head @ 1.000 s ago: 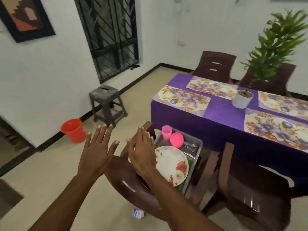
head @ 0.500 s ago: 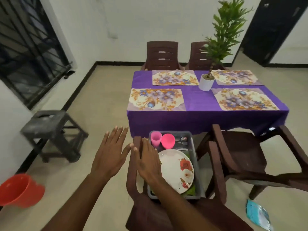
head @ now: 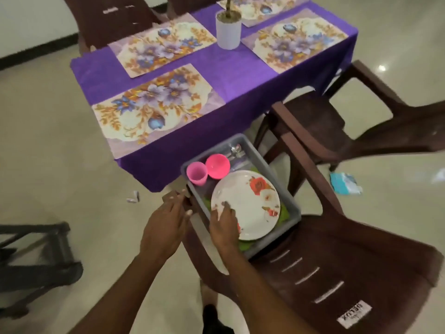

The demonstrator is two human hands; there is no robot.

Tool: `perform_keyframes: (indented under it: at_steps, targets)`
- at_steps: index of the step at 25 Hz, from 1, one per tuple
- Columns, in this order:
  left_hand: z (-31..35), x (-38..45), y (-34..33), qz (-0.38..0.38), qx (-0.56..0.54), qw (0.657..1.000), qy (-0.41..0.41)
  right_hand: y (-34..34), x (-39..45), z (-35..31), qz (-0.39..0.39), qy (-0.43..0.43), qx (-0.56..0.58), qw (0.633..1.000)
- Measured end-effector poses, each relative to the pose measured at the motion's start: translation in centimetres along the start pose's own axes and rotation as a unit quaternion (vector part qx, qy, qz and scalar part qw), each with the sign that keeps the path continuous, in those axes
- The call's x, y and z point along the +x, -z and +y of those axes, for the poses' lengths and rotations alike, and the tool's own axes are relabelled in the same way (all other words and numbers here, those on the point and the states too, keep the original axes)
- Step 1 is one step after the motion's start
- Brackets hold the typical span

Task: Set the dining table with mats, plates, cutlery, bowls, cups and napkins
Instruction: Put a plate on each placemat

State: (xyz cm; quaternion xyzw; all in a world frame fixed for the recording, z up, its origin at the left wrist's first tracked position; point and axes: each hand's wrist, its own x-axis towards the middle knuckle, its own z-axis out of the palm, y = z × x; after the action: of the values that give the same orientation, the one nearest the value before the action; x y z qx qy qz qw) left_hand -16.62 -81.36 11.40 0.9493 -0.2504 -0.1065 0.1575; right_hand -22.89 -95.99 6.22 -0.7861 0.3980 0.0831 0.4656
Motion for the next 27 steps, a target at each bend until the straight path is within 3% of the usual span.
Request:
perform_keyframes:
  at_steps: [4,7,9,12,17,22,27]
  targets:
    - [0.5,6.9,-4.6,-0.093,-0.039,0.994,-0.041,0.8,3.5,3.6,0.089,-0.151,0.151,0.973]
    - [0.0,11.2,-9.7,-0.158,-0.145,0.975,0.055,-0.9,6.3,8.8,0.135,-0.292,0.29,0.901]
    - [-1.4,13.7,-13.3,-0.187,-0.159,0.963,0.116,-4.1,7.8,13.2,0.151,-0.348,0.372,0.847]
    - [-2.8,18.1,-18.2,-0.251,-0.198,0.931,0.179,-8.8,10.8,18.6,0.188,-0.385,0.466,0.774]
    - [-6.1,24.0,-26.6,-0.273,-0.228,0.91,0.213,-9.8,13.0,16.6,0.205,-0.434,0.534,0.696]
    - [-4.1,23.6,-25.9,-0.23,-0.165,0.935,0.214,-10.3,14.7,16.9,0.248,-0.459,0.567,0.637]
    - [-4.2,23.6,-26.5,-0.266,-0.182,0.916,0.24,-9.7,13.7,16.8,0.269,-0.439,0.588,0.624]
